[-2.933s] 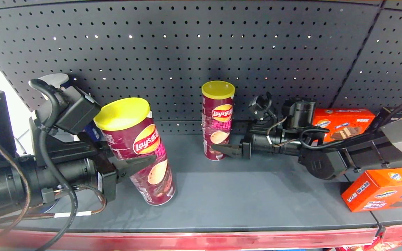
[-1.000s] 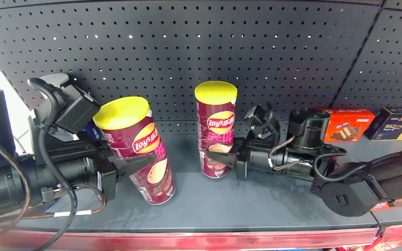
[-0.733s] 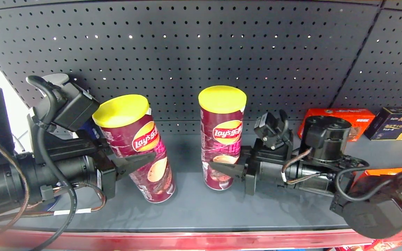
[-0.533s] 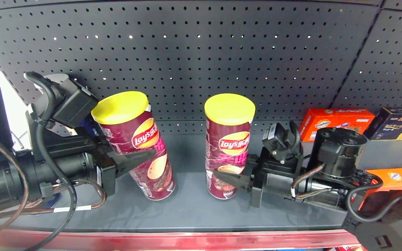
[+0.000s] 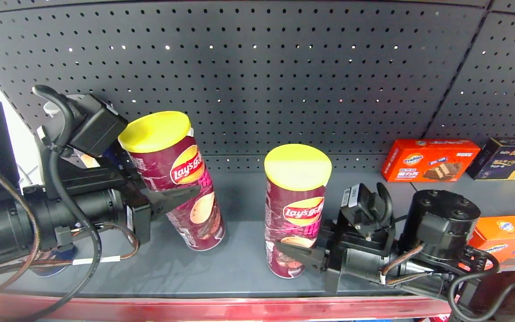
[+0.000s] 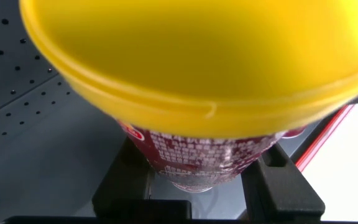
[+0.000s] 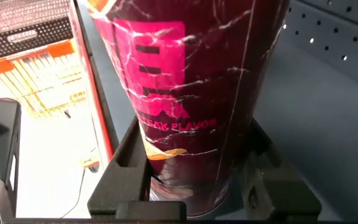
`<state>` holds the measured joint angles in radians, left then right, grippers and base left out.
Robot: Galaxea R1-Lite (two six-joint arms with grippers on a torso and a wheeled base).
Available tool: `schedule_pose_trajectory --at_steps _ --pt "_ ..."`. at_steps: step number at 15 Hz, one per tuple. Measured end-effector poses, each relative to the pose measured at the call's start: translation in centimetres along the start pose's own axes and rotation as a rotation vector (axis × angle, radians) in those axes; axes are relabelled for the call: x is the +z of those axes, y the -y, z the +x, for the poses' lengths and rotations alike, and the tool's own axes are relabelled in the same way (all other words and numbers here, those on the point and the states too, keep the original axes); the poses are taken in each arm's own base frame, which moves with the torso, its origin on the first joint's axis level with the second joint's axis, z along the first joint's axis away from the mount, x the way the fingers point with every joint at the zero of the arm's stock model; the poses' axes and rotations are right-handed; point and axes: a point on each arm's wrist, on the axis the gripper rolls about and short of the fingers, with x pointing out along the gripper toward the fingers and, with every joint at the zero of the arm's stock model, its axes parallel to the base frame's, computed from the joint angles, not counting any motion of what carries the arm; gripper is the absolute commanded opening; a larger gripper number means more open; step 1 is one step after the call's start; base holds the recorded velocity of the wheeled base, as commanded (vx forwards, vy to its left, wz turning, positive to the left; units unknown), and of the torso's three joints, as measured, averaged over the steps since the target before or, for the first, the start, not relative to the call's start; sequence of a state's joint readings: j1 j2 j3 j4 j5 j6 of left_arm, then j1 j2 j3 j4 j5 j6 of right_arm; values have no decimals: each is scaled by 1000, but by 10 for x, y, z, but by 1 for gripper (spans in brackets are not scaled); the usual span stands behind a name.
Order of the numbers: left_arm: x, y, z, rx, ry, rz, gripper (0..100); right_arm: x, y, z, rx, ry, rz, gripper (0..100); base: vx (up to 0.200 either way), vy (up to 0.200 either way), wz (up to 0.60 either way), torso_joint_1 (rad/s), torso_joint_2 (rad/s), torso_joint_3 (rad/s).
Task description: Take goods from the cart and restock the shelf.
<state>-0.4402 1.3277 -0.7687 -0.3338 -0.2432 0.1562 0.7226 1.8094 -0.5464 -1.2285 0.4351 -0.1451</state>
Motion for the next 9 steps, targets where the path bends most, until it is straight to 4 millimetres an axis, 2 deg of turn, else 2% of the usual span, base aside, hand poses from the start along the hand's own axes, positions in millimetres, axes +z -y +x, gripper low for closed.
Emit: schedule_pose_trajectory --at_steps 9 --pt "-2 0 2 6 -12 -2 0 -17 9 9 -19 -7 3 0 0 0 0 0 0 0"
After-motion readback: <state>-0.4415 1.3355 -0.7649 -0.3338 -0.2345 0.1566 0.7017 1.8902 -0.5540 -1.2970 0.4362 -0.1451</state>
